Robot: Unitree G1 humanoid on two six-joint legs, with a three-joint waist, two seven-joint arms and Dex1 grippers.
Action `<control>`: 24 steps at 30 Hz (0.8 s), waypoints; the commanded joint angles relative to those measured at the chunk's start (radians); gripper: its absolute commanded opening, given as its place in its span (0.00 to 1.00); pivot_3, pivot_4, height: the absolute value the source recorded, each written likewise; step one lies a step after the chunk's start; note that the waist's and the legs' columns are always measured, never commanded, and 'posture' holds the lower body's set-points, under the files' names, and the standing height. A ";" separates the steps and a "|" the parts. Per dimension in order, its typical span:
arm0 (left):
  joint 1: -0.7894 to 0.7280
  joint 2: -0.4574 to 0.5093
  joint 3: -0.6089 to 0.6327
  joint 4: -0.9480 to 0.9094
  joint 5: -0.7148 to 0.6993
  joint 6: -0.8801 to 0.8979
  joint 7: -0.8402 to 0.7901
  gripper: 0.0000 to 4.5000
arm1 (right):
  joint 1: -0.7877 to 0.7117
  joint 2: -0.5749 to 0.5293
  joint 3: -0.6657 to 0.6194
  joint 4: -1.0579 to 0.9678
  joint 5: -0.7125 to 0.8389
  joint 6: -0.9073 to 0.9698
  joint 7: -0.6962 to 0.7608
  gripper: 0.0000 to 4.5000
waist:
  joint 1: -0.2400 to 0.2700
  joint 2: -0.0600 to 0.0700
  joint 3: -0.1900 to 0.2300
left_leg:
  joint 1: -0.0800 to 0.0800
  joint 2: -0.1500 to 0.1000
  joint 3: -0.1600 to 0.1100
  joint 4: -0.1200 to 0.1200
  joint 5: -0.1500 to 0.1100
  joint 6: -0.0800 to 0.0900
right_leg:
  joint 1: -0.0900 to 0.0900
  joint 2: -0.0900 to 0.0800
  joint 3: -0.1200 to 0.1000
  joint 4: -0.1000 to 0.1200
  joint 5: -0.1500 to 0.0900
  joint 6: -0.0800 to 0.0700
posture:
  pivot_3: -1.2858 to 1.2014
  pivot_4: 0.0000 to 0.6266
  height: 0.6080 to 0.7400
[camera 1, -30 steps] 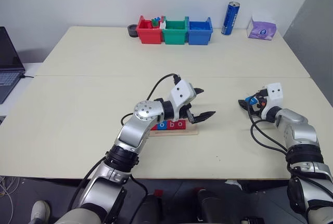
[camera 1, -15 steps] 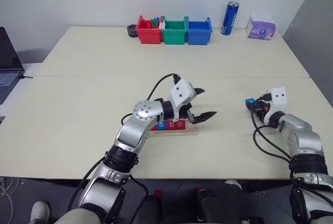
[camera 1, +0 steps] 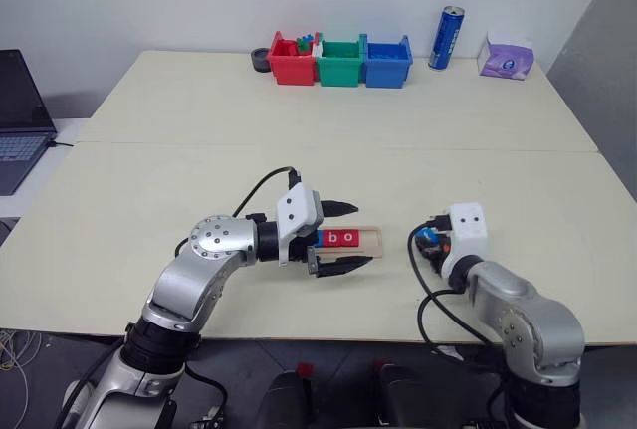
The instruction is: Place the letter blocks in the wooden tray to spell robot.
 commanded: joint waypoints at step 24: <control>-0.035 -0.032 0.010 0.027 -0.019 -0.024 0.003 1.00 | -0.152 -0.551 -0.008 0.507 0.130 -0.837 0.995 0.99 | -0.004 -0.002 0.001 | -0.001 0.000 0.003 -0.001 -0.001 0.002 | 0.000 0.006 -0.003 -0.002 0.000 -0.001 | 0.52 0.24 1.00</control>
